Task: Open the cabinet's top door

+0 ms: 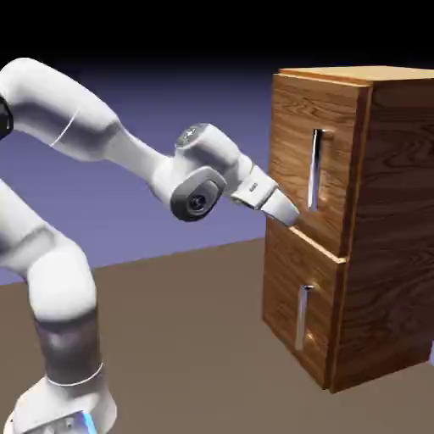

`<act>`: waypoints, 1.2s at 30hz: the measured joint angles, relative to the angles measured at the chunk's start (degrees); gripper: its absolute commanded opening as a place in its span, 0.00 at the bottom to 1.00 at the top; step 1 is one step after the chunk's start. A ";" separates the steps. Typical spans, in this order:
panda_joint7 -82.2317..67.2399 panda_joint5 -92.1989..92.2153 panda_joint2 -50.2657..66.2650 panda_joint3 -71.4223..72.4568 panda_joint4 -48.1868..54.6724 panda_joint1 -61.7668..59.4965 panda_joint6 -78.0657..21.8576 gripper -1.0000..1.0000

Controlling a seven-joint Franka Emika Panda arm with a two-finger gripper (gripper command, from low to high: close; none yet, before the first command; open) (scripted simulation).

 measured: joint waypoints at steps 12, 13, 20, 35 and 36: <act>-12.79 -29.91 -6.13 -10.19 2.53 7.63 -1.15 0.50; -13.86 -32.40 -6.64 -11.04 2.74 8.27 -1.25 0.50; -21.32 -49.84 -10.22 -16.99 4.21 12.72 -1.93 0.50; -37.31 -87.23 -17.88 -29.73 7.37 22.26 -3.37 0.50; -38.38 -89.72 -18.39 -30.58 7.58 22.89 -3.46 0.50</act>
